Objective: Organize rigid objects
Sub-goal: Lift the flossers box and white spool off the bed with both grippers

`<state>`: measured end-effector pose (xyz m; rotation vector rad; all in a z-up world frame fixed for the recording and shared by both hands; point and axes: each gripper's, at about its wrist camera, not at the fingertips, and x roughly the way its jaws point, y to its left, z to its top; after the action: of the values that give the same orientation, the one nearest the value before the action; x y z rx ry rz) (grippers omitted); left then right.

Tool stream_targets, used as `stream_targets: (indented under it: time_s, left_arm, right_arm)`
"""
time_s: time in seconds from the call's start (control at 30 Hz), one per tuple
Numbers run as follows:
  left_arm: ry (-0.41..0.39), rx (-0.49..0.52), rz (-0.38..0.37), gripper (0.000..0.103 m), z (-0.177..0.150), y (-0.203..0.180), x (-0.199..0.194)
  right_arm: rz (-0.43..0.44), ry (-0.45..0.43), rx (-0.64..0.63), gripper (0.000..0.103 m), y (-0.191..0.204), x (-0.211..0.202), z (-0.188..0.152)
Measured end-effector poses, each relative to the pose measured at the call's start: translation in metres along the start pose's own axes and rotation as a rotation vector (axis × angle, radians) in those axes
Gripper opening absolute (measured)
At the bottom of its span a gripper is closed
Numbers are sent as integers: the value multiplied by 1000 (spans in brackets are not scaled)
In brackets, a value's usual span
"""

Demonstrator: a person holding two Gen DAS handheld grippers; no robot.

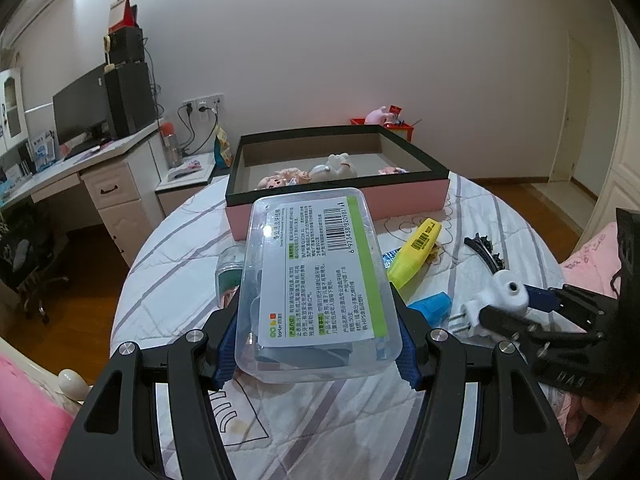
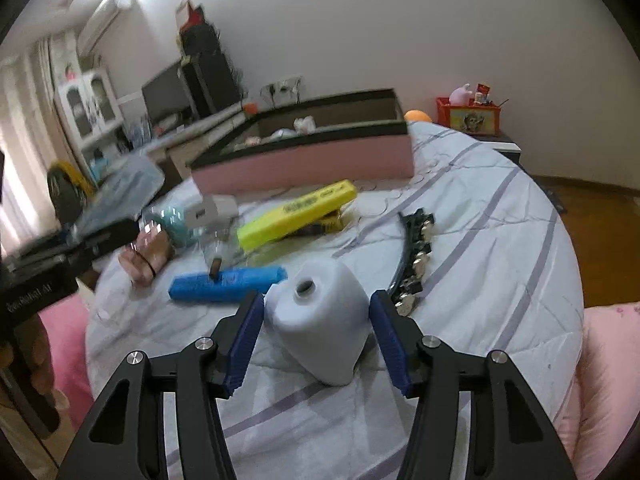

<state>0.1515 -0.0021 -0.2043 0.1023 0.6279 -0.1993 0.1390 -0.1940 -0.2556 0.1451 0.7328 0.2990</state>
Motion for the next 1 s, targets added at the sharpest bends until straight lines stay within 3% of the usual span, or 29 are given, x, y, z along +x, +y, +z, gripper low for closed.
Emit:
stream_targets:
  time_s: [0.13, 0.27, 0.33, 0.4, 0.47, 1.0]
  left_arm:
    - [8, 9, -2, 64, -2, -2, -1]
    - [7, 9, 2, 64, -3, -2, -3]
    - [6, 8, 6, 64, -3, -1, -3]
    - [0, 4, 4, 64, -3, 0, -4]
    - [2, 2, -5, 64, -3, 0, -3]
    - [51, -78, -47, 64, -13, 10, 25]
  right_arm:
    - [-16, 10, -40, 74, 12, 7, 0]
    - [-33, 50, -63, 76, 15, 18, -5]
    - [-57, 60, -67, 73, 13, 22, -6]
    - [-65, 58, -86, 58, 13, 22, -7]
    - [-66, 44, -88, 54, 13, 19, -6]
    - [-14, 61, -24, 53, 6, 26, 3]
